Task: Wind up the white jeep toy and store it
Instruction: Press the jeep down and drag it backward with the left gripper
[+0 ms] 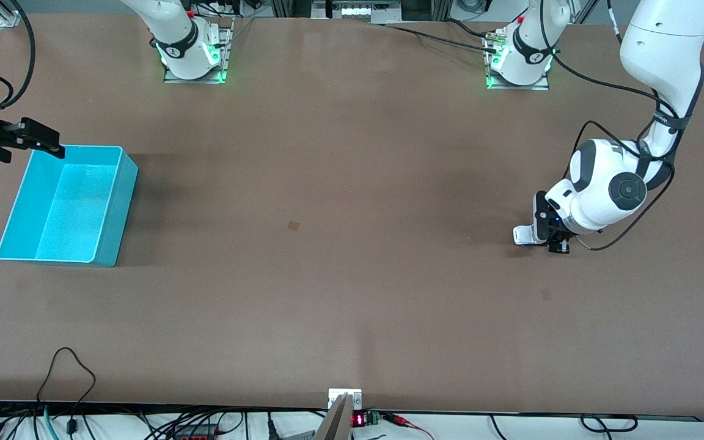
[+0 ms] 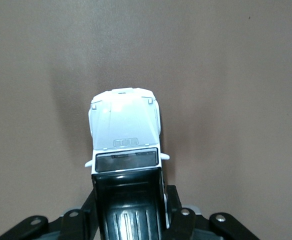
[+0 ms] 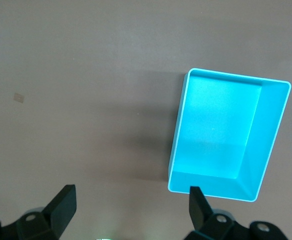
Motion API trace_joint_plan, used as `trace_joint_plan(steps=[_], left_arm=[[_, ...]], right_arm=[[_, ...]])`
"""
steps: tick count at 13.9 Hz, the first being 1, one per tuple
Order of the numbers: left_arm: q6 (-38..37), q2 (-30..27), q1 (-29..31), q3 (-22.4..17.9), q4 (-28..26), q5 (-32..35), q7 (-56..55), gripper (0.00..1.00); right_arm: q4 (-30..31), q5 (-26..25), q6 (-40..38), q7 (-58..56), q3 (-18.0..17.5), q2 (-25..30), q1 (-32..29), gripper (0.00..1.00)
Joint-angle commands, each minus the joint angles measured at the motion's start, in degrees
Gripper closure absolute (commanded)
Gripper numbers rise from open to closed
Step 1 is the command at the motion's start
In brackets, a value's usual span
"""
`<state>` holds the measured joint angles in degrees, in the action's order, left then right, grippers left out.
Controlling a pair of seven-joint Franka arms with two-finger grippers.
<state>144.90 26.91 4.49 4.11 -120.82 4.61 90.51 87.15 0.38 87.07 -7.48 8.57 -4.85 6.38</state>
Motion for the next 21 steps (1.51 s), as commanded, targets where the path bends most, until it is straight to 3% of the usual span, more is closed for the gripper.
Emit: trace_joint_plan(steps=[1,21], left_arm=[[0.6,1.1,0.8,0.2,0.7,1.1,1.7,0.73],[0.7,4.9,3.8,0.2,2.0,1.6,1.7,0.74]], right_arm=[[-0.1,0.2,-0.7,0.3,-0.2,0.2,-0.8,0.0],[-0.1,0.1,-0.7,0.3,-0.3,0.2,-0.8,0.0]])
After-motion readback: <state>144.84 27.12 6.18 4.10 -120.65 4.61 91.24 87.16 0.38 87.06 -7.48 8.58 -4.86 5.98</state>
